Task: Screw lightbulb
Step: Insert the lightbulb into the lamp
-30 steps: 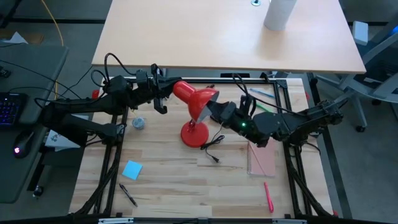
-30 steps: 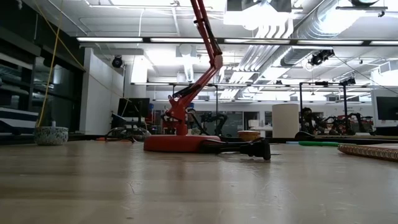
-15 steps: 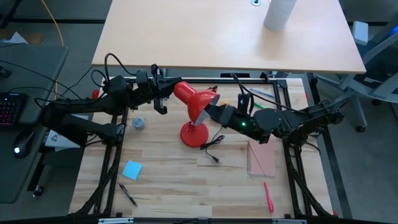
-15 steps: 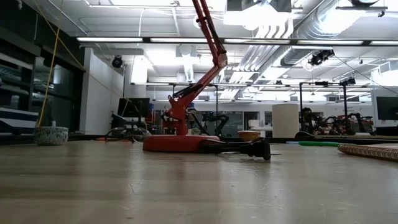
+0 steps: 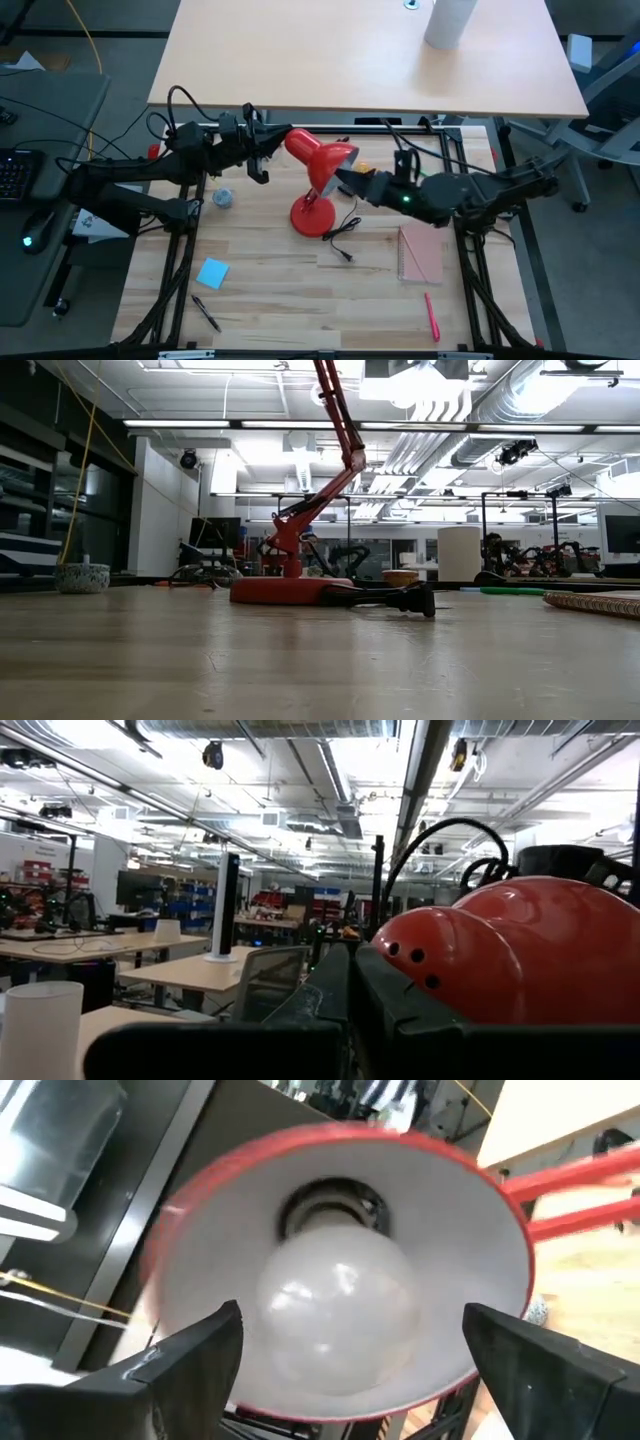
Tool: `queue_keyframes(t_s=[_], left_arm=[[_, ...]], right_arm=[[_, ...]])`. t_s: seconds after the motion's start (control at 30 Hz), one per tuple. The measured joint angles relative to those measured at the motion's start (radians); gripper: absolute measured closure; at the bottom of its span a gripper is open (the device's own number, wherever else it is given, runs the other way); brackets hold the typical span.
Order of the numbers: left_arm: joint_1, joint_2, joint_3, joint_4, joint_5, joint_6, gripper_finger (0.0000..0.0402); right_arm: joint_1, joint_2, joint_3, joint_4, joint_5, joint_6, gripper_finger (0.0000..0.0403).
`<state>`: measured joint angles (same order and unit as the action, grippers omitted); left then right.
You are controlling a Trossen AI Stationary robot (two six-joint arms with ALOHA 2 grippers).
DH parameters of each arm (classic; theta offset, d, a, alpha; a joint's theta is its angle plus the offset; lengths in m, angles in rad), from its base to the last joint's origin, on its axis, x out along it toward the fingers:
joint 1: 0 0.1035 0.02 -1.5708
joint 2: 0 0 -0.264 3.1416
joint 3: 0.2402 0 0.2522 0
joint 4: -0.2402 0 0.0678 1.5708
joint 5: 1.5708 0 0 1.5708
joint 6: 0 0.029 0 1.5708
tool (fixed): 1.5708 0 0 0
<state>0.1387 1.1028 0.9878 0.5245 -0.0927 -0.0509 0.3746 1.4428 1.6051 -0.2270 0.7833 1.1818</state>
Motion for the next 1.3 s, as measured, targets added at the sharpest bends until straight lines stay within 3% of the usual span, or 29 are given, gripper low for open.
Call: queue_keyframes(t_s=[0.37,0.6,1.07,1.3], left_arm=[[0.0,-0.011,0.0,-0.005,-0.094,0.002,0.0401],[0.022,-0.07,0.0,-0.013,-0.153,0.052,0.0401],[0.039,-0.088,0.0,-0.032,-0.153,-0.112,0.0401],[0.039,-0.088,0.0,-0.031,-0.153,-0.202,0.0402]], right_arm=[[0.061,-0.085,0.0,-0.038,0.043,-0.196,0.0036],[0.124,-0.136,0.0,-0.15,0.016,-0.535,0.0036],[0.126,-0.149,0.002,-0.238,0.018,-0.629,0.0036],[0.093,-0.13,0.002,-0.127,-0.114,-0.933,0.0036]])
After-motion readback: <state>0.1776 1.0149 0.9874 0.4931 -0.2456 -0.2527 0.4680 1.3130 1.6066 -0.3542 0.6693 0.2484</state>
